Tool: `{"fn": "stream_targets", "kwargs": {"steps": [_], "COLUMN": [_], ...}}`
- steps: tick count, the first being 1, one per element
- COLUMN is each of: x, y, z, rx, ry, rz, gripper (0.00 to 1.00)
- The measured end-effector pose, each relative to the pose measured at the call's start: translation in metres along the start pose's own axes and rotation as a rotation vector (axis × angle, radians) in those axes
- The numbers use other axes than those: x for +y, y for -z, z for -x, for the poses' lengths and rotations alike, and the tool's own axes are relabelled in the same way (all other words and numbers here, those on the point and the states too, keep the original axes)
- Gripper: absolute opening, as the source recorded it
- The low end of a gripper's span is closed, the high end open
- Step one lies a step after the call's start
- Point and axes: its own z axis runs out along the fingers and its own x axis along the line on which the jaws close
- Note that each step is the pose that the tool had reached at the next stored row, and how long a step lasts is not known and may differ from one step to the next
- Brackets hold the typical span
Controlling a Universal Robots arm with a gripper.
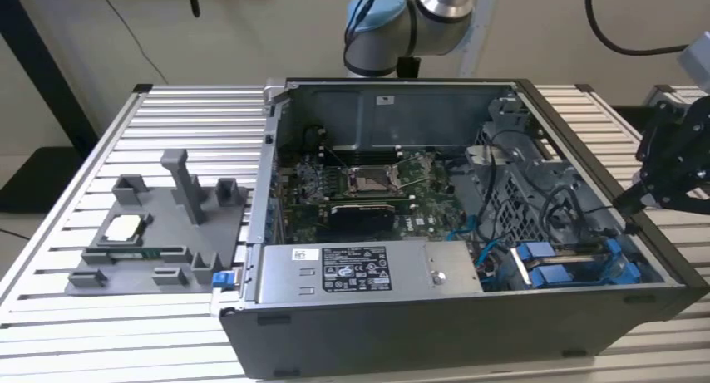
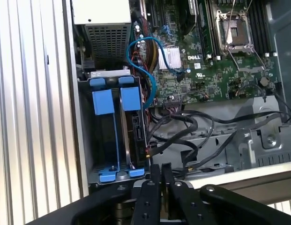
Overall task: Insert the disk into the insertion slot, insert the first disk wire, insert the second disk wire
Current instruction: 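Insert the second disk wire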
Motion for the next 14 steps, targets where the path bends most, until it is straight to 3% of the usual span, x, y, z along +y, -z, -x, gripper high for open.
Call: {"fn": "stream_targets", "kwargs": {"steps": [2, 4, 8, 9, 10, 11, 12, 14], "x": [0.0015, 0.0013, -0.0004, -0.001, -0.0019, -0.0031, -0.0047, -0.0081], "y": [0.0009, 0.0009, -0.0006, -0.0011, -0.002, -0.0036, -0.0051, -0.0081], "z": [0.0005, 0.0005, 0.0004, 0.0003, 0.0003, 0.0001, 0.0, -0.0002], "rx": [0.0007, 0.0061, 0.0427, 0.0509, 0.0555, 0.0564, 0.0569, 0.0569], "ry": [0.001, 0.001, -0.005, -0.006, -0.006, -0.007, -0.007, -0.007], "rz": [-0.0062, -0.0081, -0.0141, -0.0154, -0.0164, -0.0165, -0.0167, -0.0167], "gripper": [0.11, 0.11, 0.11, 0.18, 0.18, 0.18, 0.25, 0.25]}}
